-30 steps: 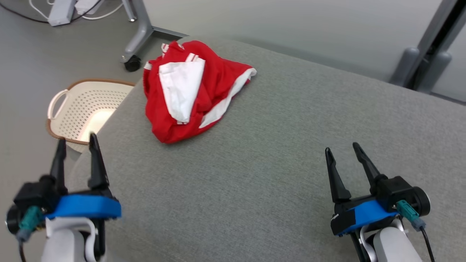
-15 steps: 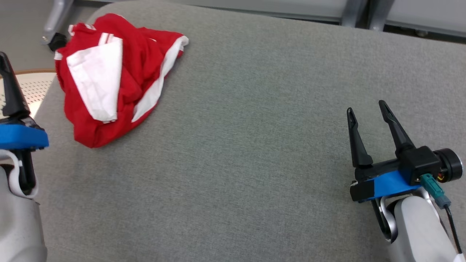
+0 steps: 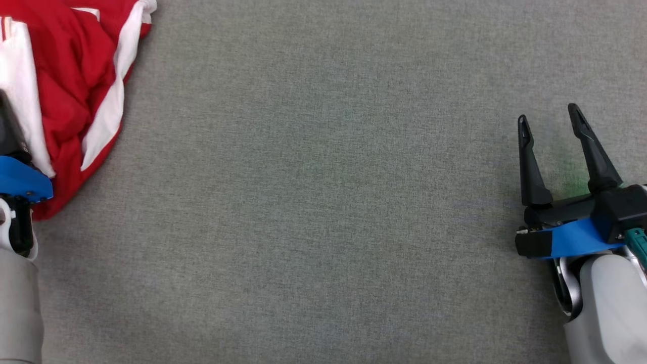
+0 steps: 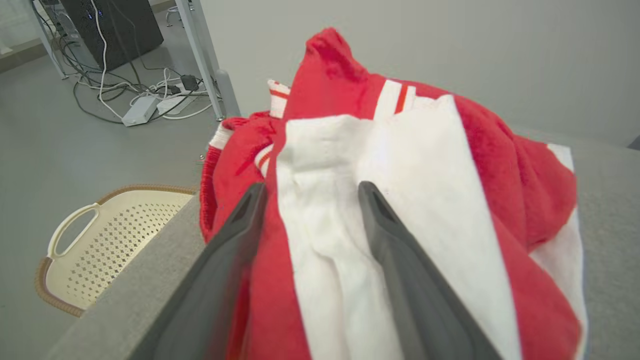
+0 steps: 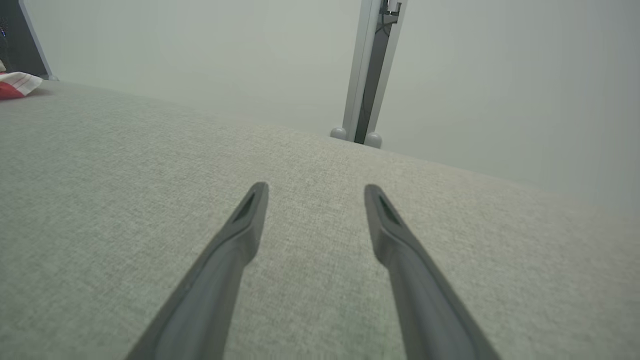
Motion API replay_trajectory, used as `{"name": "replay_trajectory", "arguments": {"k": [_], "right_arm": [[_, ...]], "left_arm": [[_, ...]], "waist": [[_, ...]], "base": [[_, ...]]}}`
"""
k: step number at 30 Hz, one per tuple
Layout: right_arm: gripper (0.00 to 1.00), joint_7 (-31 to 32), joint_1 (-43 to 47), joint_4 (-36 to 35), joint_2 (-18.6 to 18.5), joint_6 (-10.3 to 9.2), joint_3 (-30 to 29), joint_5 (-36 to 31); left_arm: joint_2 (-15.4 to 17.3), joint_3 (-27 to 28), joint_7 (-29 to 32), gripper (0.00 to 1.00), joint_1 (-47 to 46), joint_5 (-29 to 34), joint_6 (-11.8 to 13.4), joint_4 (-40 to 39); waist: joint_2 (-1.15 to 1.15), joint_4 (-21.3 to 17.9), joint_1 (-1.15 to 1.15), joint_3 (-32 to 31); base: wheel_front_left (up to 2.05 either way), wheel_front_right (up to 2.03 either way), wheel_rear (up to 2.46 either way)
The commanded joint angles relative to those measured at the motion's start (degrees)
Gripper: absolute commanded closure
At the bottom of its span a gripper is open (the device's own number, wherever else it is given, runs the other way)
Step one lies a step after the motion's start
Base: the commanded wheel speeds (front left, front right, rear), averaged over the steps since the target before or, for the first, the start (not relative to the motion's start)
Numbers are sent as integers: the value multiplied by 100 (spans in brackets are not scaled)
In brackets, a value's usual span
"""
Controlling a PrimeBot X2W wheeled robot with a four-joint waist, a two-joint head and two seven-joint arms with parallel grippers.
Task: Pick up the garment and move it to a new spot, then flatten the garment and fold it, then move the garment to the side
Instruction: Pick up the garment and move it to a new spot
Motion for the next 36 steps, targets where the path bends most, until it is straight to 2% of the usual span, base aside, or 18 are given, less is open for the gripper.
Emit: {"name": "replay_trajectory", "arguments": {"k": [1,4,10,11,12,13,26,31,36], "right_arm": [[0,28,-40,-56,-23,-1,-17,-28],[0,35,44,-131,-16,-1,-59,-61],[0,90,51,-204,-10,-1,-2,-72],[0,90,46,-209,-9,-1,12,-67],[0,95,39,-214,-7,-1,23,-62],[0,101,40,-210,5,-1,34,-65],[0,-18,121,125,203,-1,91,53],[0,-51,185,337,341,-1,117,108],[0,-71,195,472,462,-1,192,205]], "left_arm": [[57,-11,22,0,-108,-48,-6,164],[9,-81,258,0,-227,-159,-24,692],[-78,-301,514,0,-430,-388,-45,1239],[-82,-358,535,57,-447,-426,-46,1277],[-68,-413,533,89,-467,-464,-47,1299],[-54,-470,532,100,-487,-505,-47,1313],[400,-1033,2,100,-655,-755,-41,937],[548,-1147,-64,100,-786,-608,-37,440],[592,-1236,-60,100,-883,-410,-30,-417]], "waist": [[0,-69,-1,119],[0,-41,-1,163],[0,26,-1,180],[0,31,-1,172],[0,33,-1,160],[0,31,-1,139],[0,-247,-1,-400],[0,-463,-1,-748],[0,-767,-1,-1067]], "base": [[0,0,0],[0,0,0],[0,0,0],[0,0,0],[0,0,0],[0,0,0],[0,0,0],[0,0,0],[0,0,0]]}}
